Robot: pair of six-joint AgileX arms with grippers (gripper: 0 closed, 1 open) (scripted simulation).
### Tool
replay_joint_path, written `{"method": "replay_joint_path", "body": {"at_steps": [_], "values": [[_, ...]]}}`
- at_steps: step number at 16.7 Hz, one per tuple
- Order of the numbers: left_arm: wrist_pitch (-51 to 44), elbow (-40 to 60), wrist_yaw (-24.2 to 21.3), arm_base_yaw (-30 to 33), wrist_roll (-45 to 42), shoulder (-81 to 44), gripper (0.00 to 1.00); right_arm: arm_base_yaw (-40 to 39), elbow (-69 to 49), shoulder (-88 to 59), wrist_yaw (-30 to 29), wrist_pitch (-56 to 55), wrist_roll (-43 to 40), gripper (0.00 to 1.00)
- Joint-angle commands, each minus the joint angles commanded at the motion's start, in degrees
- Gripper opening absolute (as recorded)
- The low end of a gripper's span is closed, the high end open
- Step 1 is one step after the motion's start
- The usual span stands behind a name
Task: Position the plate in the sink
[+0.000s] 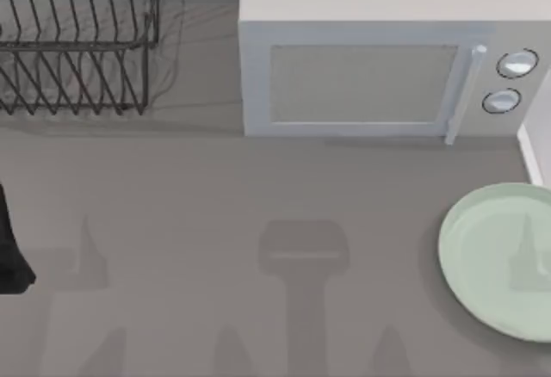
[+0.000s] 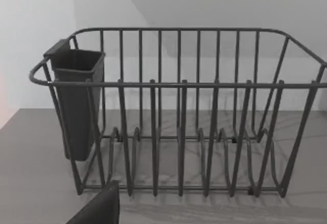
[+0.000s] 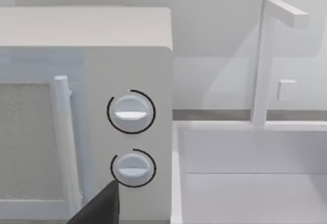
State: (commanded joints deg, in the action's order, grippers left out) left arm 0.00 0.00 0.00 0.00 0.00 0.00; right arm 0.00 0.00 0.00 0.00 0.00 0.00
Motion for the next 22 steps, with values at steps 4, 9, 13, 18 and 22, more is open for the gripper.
{"method": "replay_joint_path", "body": {"at_steps": [4, 9, 13, 18, 22], "values": [[0.0, 0.0, 0.0, 0.0, 0.0, 0.0, 1.0, 0.0, 0.0, 0.0, 0.0, 0.0, 0.0, 1.0], [0.0, 0.0, 0.0, 0.0, 0.0, 0.0, 1.0, 0.0, 0.0, 0.0, 0.0, 0.0, 0.0, 1.0], [0.0, 0.0, 0.0, 0.0, 0.0, 0.0, 1.0, -1.9, -5.5, -6.1, 0.0, 4.6, 2.0, 1.0], [0.0, 0.0, 0.0, 0.0, 0.0, 0.0, 1.0, -7.5, -21.3, -26.6, 0.0, 17.7, 7.7, 1.0], [0.0, 0.0, 0.0, 0.0, 0.0, 0.0, 1.0, -13.2, -37.3, -49.1, 0.0, 30.9, 13.6, 1.0]]}}
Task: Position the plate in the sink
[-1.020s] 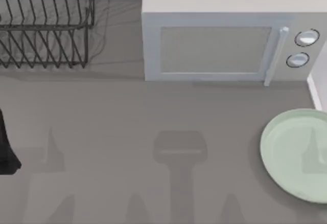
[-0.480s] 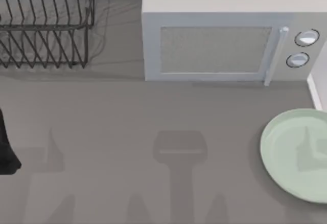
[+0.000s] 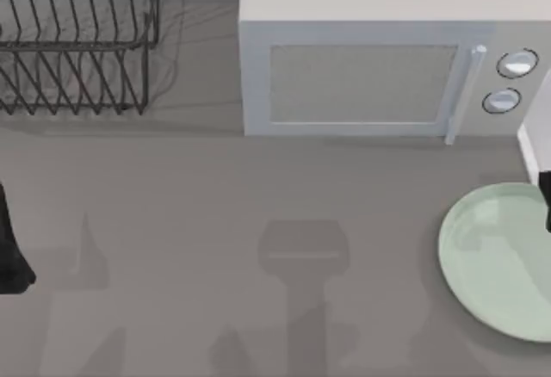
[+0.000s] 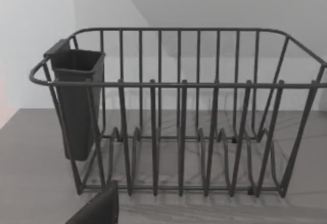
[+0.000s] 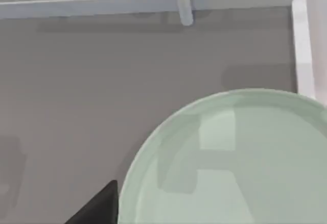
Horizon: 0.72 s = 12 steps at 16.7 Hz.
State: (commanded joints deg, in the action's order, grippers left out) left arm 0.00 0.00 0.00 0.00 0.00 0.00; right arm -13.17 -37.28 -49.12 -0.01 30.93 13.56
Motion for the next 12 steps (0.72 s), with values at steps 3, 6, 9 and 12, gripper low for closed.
{"method": "replay_joint_path", "body": {"at_steps": [3, 6, 9, 12], "values": [[0.0, 0.0, 0.0, 0.0, 0.0, 0.0, 1.0, -4.2, -12.0, -17.4, 0.0, 9.9, 4.4, 1.0], [0.0, 0.0, 0.0, 0.0, 0.0, 0.0, 1.0, -8.0, -22.8, -33.2, 0.0, 18.8, 8.2, 1.0], [0.0, 0.0, 0.0, 0.0, 0.0, 0.0, 1.0, -10.9, -31.1, -45.3, 0.0, 25.6, 11.2, 1.0], [0.0, 0.0, 0.0, 0.0, 0.0, 0.0, 1.0, -12.7, -36.0, -52.2, 0.0, 29.8, 13.0, 1.0]]}}
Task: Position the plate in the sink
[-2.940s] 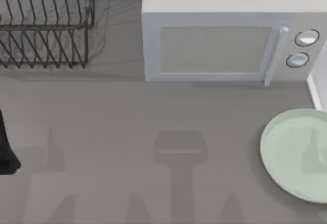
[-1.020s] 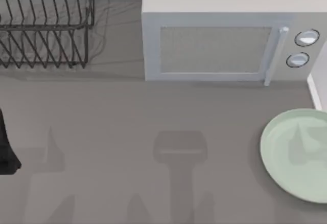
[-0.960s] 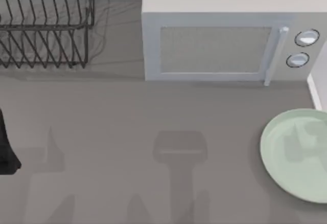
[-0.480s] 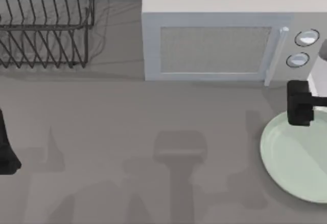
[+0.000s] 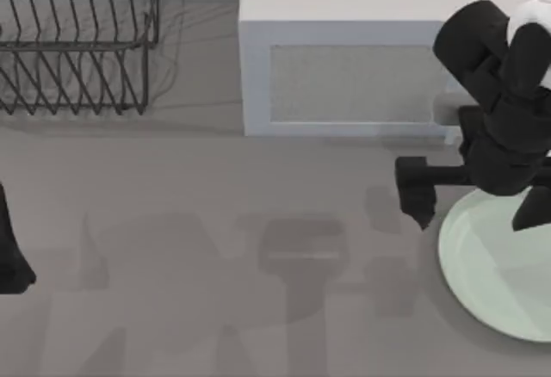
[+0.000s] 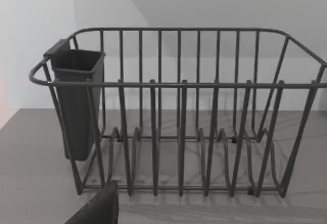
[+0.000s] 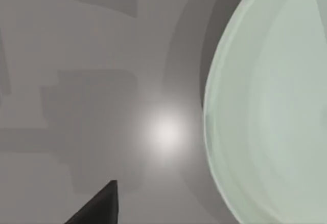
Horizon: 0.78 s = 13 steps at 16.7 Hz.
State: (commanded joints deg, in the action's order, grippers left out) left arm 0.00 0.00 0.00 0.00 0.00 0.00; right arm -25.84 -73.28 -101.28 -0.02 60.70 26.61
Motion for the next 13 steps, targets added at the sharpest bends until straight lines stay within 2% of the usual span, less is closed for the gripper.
{"method": "replay_joint_path", "body": {"at_steps": [8, 13], "values": [[0.0, 0.0, 0.0, 0.0, 0.0, 0.0, 1.0, -0.1, -0.3, -1.8, 0.0, -0.1, 0.4, 1.0], [0.0, 0.0, 0.0, 0.0, 0.0, 0.0, 1.0, -0.3, 6.1, -6.8, 0.0, -12.5, 0.5, 1.0]]}}
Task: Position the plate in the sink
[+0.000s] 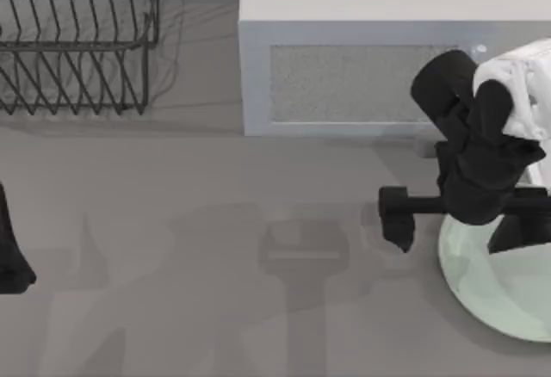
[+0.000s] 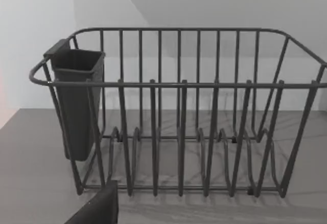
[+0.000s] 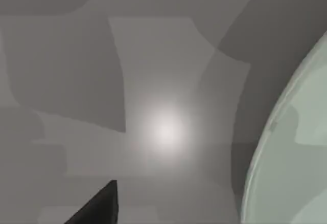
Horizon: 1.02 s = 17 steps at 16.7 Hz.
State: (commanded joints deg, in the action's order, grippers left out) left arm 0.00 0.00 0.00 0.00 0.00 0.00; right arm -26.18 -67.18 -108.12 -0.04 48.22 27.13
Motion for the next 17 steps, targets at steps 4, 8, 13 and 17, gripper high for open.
{"method": "replay_joint_path", "body": {"at_steps": [4, 8, 13, 17], "values": [[0.0, 0.0, 0.0, 0.0, 0.0, 0.0, 1.0, -0.2, 4.9, -4.0, 0.0, -8.3, 0.2, 1.0], [0.0, 0.0, 0.0, 0.0, 0.0, 0.0, 1.0, -0.2, 5.4, -4.4, 0.0, -8.9, 0.2, 1.0], [0.0, 0.0, 0.0, 0.0, 0.0, 0.0, 1.0, -0.2, 5.4, -4.4, 0.0, -8.9, 0.2, 0.7], [0.0, 0.0, 0.0, 0.0, 0.0, 0.0, 1.0, -0.2, 5.4, -4.4, 0.0, -8.9, 0.2, 0.4]]}}
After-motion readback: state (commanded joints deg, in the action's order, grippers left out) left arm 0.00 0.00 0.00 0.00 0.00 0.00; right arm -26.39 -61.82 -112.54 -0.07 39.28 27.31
